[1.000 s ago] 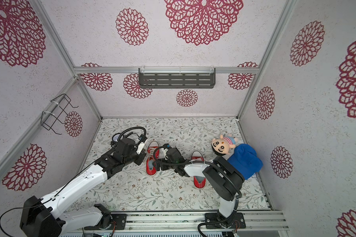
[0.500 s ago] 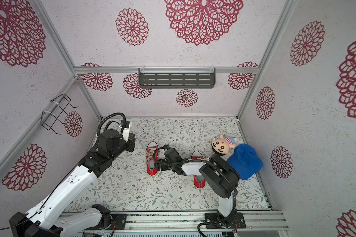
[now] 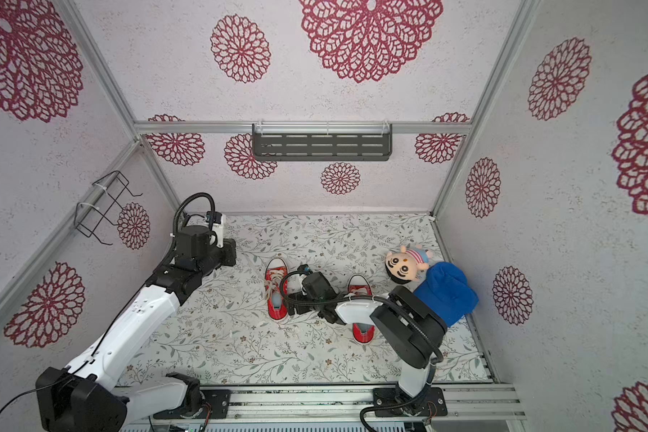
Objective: Remove the insole from the shoe
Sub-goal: Untie the shoelace on the shoe.
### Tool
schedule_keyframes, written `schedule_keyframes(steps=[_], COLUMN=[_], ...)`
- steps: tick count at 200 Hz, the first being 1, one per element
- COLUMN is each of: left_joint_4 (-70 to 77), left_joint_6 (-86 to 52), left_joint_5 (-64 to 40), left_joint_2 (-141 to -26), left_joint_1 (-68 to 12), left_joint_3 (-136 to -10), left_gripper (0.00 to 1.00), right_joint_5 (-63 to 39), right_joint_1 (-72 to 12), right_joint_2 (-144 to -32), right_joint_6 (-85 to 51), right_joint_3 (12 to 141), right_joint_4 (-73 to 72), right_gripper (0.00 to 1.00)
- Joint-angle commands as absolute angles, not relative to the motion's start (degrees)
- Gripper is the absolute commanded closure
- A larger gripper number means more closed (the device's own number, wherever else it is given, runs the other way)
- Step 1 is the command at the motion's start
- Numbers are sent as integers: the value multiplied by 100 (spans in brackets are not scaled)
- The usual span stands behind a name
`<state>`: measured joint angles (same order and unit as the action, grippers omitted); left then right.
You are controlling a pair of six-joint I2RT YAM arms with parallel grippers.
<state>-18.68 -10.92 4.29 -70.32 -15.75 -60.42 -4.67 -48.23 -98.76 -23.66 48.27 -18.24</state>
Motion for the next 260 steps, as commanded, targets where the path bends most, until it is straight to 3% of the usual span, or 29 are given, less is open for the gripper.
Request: schedule_keyframes(steps=[1,64,94,135,168,244,260], left_joint_4=[-1735,-1964,-2027,-1995,-1870,-1849,-1849], left_joint_6=[-1230,-1585,-2016,-2117,-2236,-2307,-2307], left_joint_5=[345,143,-169,-701,-907,-1029,-1036], left_joint_2=[-6857,-6578,-6513,-6583,-6553,-6553,-6542], left_joint_1=[-1547,-1470,-1170,-969,-864,-800,-794], left_joint_3=[-5951,-5812,-5672,-5596,-5576,-5563,-5563], left_gripper=[100,100,100,100,100,100,100], right_joint_5=[-505,-1640,-1513,-1156,-989,-91,259], right_joint_1=[-4849,-4886,-5122,-5416,-5586,-5738,-5748], right_joint_2=[-9368,-9244,-9405,-9878,-10313,-11056,-11158], right_joint_6=[-1047,3266,4578,5418,5915,6093,6019], right_joint_3=[4772,4841,5151,5984,6496,7466,7594], right_joint_4=[-2401,-2601,-2185,-1284,-827,135,177], right_gripper=[3,6,8,23,27,44,52])
